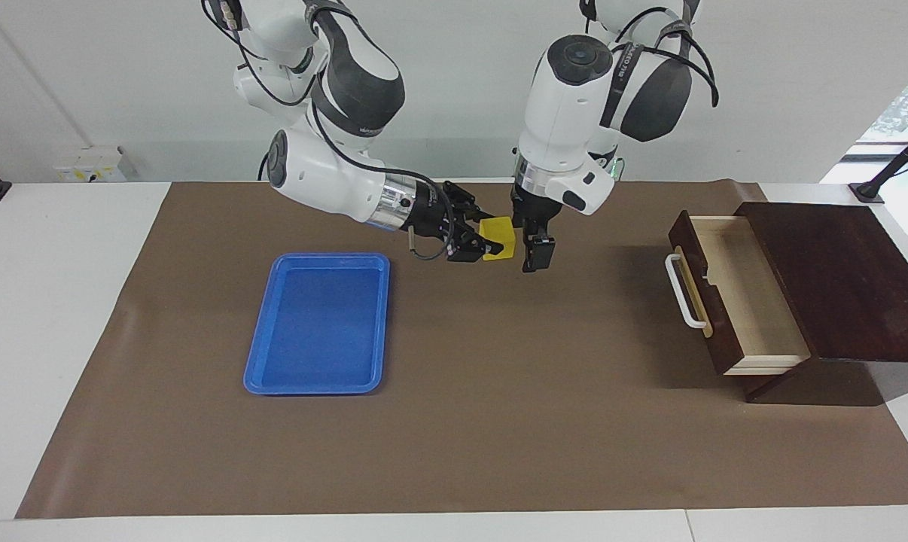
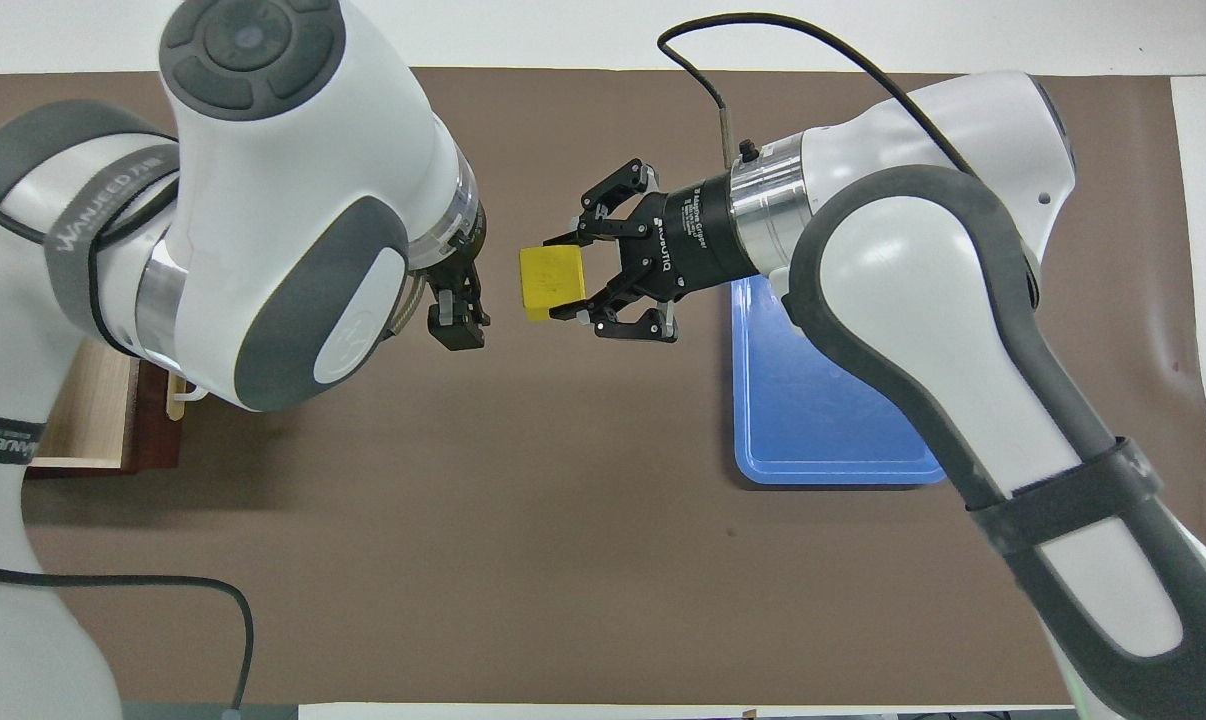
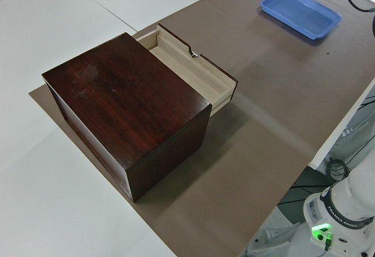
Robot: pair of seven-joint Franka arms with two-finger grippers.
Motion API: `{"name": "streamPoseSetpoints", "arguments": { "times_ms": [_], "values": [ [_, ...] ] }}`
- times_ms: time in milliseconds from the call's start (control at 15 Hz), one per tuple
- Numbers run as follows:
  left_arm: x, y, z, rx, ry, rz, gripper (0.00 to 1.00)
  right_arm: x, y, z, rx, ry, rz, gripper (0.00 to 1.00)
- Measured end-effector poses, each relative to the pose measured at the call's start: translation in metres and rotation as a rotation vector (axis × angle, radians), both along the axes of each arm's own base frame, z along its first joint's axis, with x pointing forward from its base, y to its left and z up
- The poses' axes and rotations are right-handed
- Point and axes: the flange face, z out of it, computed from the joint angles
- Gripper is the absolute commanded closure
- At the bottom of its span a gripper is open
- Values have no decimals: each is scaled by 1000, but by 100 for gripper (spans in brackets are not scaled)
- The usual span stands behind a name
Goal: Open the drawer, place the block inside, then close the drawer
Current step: 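Grasp the block with the left gripper and open the right gripper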
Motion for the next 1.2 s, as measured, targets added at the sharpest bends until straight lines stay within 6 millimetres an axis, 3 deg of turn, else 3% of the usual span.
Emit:
{"name": "streamPoseSetpoints", "arguments": {
  "times_ms": [467, 667, 800, 867, 1000, 1067, 1200],
  "values": [
    [-8, -11, 2, -1, -1, 7, 0, -1, 3, -1, -2, -1, -2, 100],
    [-8, -11, 2, -1, -1, 7, 12, -1, 3, -1, -2, -1, -2, 100],
    [-8, -11, 3, -1, -1, 8, 25, -1, 3, -1, -2, -1, -2, 100],
    [-8, -11, 3, -1, -1, 8, 39, -1, 3, -1, -2, -1, -2, 100],
    [-8, -11, 3, -1, -1, 8, 73, -1, 3, -1, -2, -1, -2, 100],
    [-8, -11, 3, -1, -1, 8, 100, -1, 3, -1, -2, -1, -3, 100],
    [-8, -11, 4, -1, -1, 4, 100, -1, 3, -1, -2, -3, -4, 100]
  ]
}}
